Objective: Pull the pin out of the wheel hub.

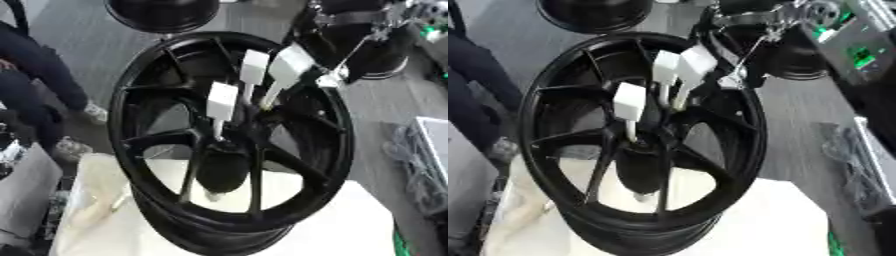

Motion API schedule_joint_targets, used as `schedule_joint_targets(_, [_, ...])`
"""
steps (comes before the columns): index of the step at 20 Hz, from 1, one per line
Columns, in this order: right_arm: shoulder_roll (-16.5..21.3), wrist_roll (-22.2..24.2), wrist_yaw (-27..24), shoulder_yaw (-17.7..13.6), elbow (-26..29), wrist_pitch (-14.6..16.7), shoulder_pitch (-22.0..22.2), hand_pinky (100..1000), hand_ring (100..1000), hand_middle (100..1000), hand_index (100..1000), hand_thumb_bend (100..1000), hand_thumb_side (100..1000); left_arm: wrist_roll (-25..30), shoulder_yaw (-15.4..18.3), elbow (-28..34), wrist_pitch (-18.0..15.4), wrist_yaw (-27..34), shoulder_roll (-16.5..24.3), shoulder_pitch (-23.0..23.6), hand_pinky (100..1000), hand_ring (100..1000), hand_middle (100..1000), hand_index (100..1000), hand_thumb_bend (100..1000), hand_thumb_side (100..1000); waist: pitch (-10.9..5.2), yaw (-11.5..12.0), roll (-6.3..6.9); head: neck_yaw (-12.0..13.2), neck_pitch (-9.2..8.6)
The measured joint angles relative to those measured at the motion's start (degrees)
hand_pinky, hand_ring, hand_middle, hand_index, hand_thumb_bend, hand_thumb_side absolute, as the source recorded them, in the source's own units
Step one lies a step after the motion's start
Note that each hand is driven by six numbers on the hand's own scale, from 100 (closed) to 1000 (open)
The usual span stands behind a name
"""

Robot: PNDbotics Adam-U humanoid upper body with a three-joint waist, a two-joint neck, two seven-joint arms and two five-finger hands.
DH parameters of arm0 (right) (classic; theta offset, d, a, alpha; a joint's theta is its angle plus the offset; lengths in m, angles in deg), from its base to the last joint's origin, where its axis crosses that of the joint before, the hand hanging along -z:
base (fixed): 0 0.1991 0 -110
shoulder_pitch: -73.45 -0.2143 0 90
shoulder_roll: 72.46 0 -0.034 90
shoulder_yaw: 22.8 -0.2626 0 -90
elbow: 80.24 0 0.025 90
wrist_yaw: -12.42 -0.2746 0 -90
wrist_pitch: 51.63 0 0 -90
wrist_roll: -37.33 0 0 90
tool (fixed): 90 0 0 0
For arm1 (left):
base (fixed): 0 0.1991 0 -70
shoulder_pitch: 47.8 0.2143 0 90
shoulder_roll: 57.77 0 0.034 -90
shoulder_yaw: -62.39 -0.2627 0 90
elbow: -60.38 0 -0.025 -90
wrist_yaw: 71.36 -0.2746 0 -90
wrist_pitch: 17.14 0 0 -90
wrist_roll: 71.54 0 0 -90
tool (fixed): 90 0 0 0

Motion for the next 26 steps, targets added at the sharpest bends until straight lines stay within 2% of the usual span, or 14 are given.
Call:
schedule_joint_targets(3, [3.4, -1.9, -2.9, -4.6, 0.1, -1.9, 1.6, 523, 371, 455, 588, 100, 108, -0.5, 0.5, 0.0, 0.0, -0.1, 0.2, 0.5, 539, 480, 462, 620, 422, 100, -0.23, -1.6, 0.24, 1.0, 0.02])
schedule_joint_targets(8, [8.1, -6.2, -6.7, -12.2, -0.5, -6.3, 7.2, 500, 384, 442, 575, 100, 100, -1.5, 1.6, 0.0, -0.3, -0.2, 0.2, 1.2, 539, 480, 462, 620, 424, 100, -0.17, -3.5, 1.45, 2.8, 0.03])
schedule_joint_targets(12, [8.9, -10.1, -5.5, -18.7, -4.8, -10.2, 13.5, 498, 409, 457, 593, 100, 121, -3.3, 3.4, 0.2, -0.8, -0.2, 0.1, 1.7, 538, 480, 462, 620, 424, 100, 0.19, -9.8, 3.07, 6.1, 0.05])
schedule_joint_targets(13, [8.5, -11.1, -4.7, -20.4, -6.3, -11.2, 15.1, 498, 410, 459, 596, 100, 132, -3.8, 3.8, 0.3, -0.9, -0.3, 0.1, 1.9, 538, 480, 462, 620, 424, 100, 0.33, -10.8, 3.22, 6.9, 0.08])
schedule_joint_targets(15, [6.7, -13.0, -3.0, -23.5, -9.3, -13.1, 18.1, 534, 481, 532, 700, 100, 235, -4.5, 4.6, 0.4, -1.0, -0.4, 0.0, 2.0, 538, 481, 462, 620, 424, 100, 0.70, -12.1, 2.99, 8.0, 0.24])
schedule_joint_targets(16, [5.4, -13.9, -2.1, -25.1, -10.7, -14.1, 19.5, 583, 585, 626, 792, 100, 271, -4.9, 4.8, 0.4, -1.0, -0.5, -0.1, 2.0, 538, 481, 462, 621, 424, 100, 0.94, -12.6, 2.87, 8.4, 0.26])
schedule_joint_targets(17, [4.1, -14.8, -1.2, -26.6, -12.2, -15.0, 21.0, 623, 684, 700, 833, 100, 314, -5.1, 5.0, 0.4, -1.0, -0.7, -0.1, 2.0, 538, 481, 462, 621, 424, 100, 1.16, -13.0, 2.88, 8.6, 0.28])
schedule_joint_targets(18, [2.7, -15.8, -0.2, -28.2, -13.8, -16.0, 22.5, 649, 760, 755, 859, 100, 396, -5.3, 5.2, 0.4, -1.0, -0.8, -0.1, 2.0, 538, 481, 463, 621, 424, 100, 1.37, -13.3, 3.08, 8.8, 0.28])
schedule_joint_targets(20, [-0.3, -17.7, 1.6, -31.3, -17.0, -17.9, 25.7, 697, 858, 819, 882, 100, 557, -5.4, 5.2, 0.5, -1.0, -0.9, -0.1, 1.9, 538, 481, 463, 621, 425, 100, 1.57, -13.0, 3.54, 8.7, 0.28])
schedule_joint_targets(21, [-1.9, -18.7, 2.6, -32.8, -18.6, -18.8, 27.2, 705, 875, 829, 886, 100, 599, -5.4, 5.2, 0.5, -1.0, -0.9, -0.1, 1.9, 538, 481, 463, 621, 426, 100, 1.58, -12.7, 3.63, 8.4, 0.29])
schedule_joint_targets(25, [-8.0, -22.4, 4.3, -39.0, -24.4, -22.6, 33.1, 705, 891, 824, 881, 100, 659, -5.3, 5.1, 0.7, -0.9, -0.9, -0.2, 1.9, 539, 481, 463, 621, 427, 100, 1.45, -10.5, 3.32, 6.9, 0.41])
schedule_joint_targets(26, [-9.6, -23.4, 4.1, -40.6, -25.3, -23.5, 34.7, 701, 890, 818, 879, 100, 528, -5.1, 4.9, 0.7, -0.9, -0.9, -0.2, 1.9, 539, 481, 463, 621, 459, 100, 1.30, -10.0, 3.26, 6.4, 0.43])
